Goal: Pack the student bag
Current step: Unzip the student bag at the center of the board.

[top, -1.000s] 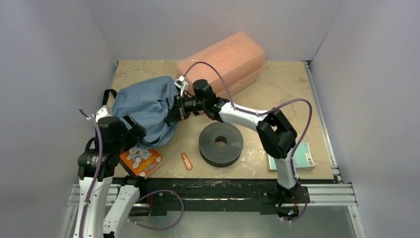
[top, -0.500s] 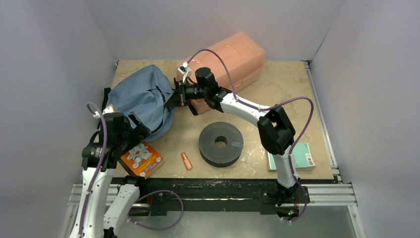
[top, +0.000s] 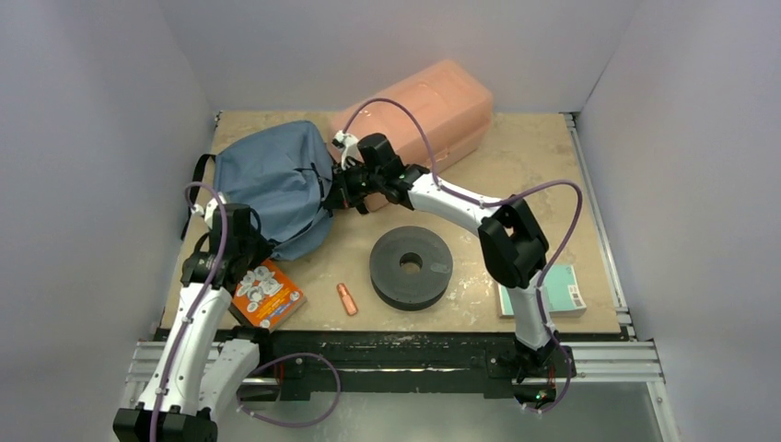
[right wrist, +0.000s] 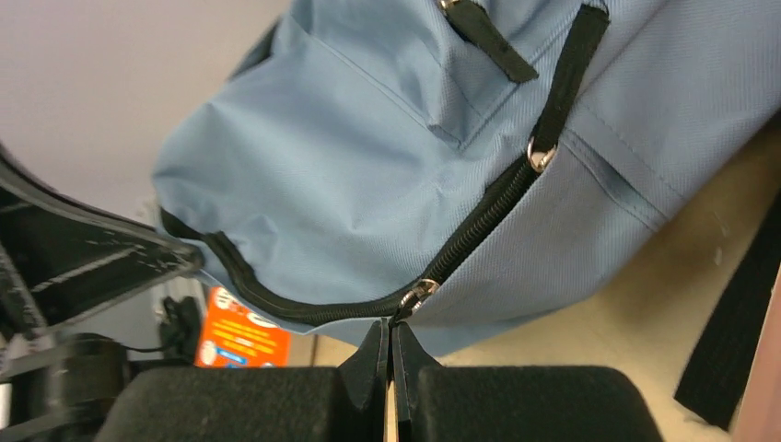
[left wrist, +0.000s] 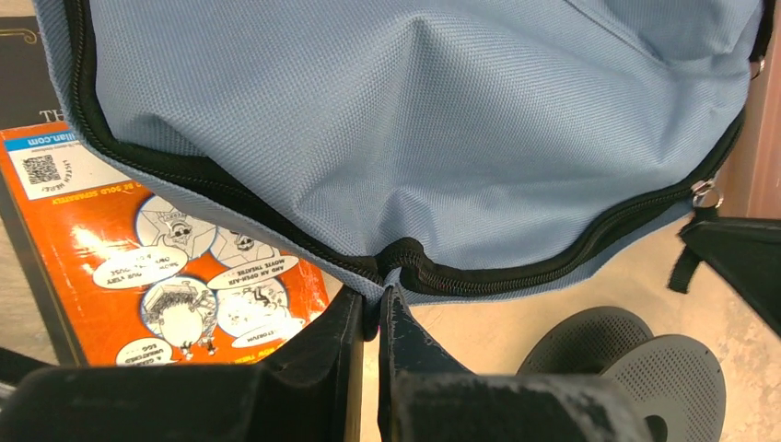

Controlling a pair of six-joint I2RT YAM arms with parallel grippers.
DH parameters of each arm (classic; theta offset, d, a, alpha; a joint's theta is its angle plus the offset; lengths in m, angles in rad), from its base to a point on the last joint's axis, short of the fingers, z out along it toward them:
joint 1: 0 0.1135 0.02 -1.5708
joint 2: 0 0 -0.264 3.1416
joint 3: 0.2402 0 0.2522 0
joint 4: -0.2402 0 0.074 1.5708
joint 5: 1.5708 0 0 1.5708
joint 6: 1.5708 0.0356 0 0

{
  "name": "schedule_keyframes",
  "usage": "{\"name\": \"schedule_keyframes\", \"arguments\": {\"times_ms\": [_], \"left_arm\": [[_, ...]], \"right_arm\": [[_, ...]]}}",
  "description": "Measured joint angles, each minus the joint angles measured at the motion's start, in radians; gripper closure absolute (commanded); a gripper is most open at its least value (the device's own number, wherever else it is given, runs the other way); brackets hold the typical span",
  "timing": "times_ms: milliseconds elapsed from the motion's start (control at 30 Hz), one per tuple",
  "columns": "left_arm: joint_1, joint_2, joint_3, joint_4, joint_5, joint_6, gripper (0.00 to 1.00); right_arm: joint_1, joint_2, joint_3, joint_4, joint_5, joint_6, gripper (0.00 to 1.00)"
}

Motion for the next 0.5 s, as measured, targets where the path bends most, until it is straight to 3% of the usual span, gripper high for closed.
{"name": "schedule_keyframes", "arguments": {"times_ms": [267, 400, 500], "left_arm": [[0.0, -0.113, -0.082, 0.042, -0.058, -0.064, 1.0], [0.0, -0.126, -0.094, 0.045, -0.072, -0.079, 1.0], [0.0, -0.127, -0.094, 0.045, -0.07, -0.08, 1.0]], "right_arm": [[0.145, -0.03, -0.056, -0.087, 0.175, -0.119, 1.0], [0.233, -0.051, -0.088, -0.068, 0.138, -0.138, 1.0], [0.211, -0.051, -0.088, -0.045, 0.064, -0.114, 1.0]]}}
